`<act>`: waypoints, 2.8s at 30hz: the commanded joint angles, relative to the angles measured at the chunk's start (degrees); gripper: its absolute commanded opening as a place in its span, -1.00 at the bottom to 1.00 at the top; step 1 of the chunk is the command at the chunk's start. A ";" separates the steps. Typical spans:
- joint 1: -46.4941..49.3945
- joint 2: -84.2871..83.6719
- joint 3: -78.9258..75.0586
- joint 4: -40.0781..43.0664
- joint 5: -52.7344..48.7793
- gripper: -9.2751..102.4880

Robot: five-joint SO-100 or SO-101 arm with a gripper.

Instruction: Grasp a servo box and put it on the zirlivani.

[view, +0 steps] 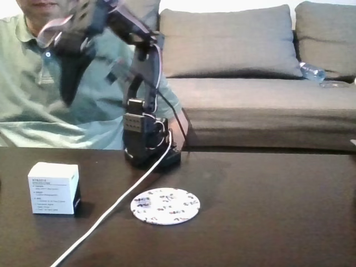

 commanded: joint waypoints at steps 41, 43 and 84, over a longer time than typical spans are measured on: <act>5.36 -18.28 1.76 -8.61 -6.42 -0.17; 4.31 -18.28 1.85 -9.49 -4.66 -0.17; 2.55 -18.37 24.17 -31.64 -3.08 -0.32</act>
